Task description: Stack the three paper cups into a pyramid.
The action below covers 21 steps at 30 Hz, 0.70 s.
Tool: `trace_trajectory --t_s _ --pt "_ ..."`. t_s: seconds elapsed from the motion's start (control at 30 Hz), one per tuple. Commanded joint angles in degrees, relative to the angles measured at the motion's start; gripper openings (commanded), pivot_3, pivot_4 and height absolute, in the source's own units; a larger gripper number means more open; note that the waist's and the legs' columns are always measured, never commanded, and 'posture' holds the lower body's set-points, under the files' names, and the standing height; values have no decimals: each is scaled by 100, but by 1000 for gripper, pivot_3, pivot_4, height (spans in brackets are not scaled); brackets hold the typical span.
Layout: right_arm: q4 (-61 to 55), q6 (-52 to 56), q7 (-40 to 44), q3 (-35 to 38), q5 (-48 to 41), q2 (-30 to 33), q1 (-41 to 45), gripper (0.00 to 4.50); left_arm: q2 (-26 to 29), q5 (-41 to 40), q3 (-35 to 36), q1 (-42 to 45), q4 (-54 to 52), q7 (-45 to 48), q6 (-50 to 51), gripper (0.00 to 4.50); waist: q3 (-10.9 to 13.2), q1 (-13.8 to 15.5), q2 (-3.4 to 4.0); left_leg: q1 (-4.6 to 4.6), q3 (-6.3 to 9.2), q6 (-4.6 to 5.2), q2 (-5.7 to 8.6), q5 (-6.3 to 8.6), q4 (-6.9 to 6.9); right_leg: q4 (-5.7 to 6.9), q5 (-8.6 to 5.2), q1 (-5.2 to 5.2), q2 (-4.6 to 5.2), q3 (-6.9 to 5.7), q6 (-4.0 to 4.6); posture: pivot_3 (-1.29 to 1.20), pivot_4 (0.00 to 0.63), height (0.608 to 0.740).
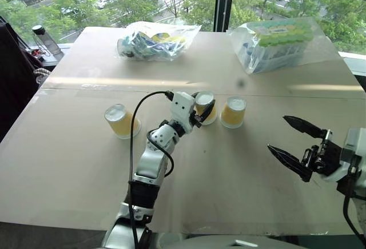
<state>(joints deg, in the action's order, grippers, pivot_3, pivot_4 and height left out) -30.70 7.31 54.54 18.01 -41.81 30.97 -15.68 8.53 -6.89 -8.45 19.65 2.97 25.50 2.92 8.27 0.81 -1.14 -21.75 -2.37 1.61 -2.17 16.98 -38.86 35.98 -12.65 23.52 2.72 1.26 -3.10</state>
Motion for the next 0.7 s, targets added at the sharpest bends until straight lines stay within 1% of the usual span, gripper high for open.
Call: trace_trajectory --t_s 0.03,0.17,0.37,0.7 --pt "-217 -180 -59 115 -1 -43 -60 4500 34 23 5 109 -31 113 -226 2402 0 -1 0 0 0 0 0 0 0 0 0 0 0 0 0 0 150 740" --pt "-218 -330 -54 58 76 -156 -207 4500 62 -29 -5 167 137 318 -350 2402 0 -1 0 0 2 0 0 0 -1 1 0 0 0 -1 0 0 150 740" --pt "-231 -424 -78 40 102 -263 -344 4500 -11 -39 29 338 364 368 -452 2402 0 1 0 -1 1 0 0 0 -4 1 0 -1 0 -1 0 0 150 740" --pt "-177 -459 -126 39 124 -230 -371 4500 -165 -97 27 351 395 414 -457 2402 0 1 0 -1 2 0 0 0 -4 1 0 -1 0 -2 0 0 150 740"
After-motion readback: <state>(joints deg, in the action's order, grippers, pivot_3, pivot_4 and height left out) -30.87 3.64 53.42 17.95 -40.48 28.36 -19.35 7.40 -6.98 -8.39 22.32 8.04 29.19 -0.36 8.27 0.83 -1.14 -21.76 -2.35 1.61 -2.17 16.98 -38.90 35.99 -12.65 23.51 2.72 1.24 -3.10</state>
